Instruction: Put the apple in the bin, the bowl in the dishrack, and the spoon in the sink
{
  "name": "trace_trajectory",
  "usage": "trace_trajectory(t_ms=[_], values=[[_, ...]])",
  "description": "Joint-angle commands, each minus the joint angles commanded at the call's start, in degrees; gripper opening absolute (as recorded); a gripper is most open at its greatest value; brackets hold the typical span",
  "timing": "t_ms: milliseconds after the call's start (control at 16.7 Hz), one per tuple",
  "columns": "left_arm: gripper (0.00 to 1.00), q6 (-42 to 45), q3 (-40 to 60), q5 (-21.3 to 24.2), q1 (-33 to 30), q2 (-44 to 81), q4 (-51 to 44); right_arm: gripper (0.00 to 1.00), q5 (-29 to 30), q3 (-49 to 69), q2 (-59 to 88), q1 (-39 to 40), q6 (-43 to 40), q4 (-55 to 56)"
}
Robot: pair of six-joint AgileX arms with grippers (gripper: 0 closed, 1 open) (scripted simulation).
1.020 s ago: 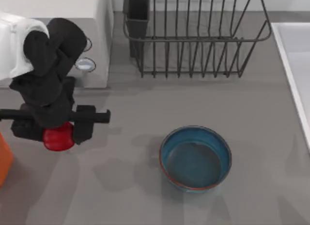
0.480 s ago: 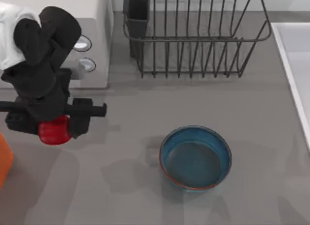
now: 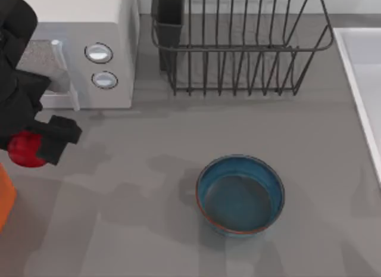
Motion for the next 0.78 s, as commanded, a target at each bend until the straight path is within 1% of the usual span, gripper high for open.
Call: trace_trajectory(t_ms=[480, 780], values=[[0.00, 41.58, 1.18, 1.79, 16.29, -2.60, -4.06, 1.00, 0.00, 0.00, 0.00, 0.00, 0.00, 0.00], [0.00, 67.73, 0.98, 2.66, 24.27, -5.38, -6.22, 1.00, 0.00, 0.00, 0.00, 0.00, 0.00, 0.00]])
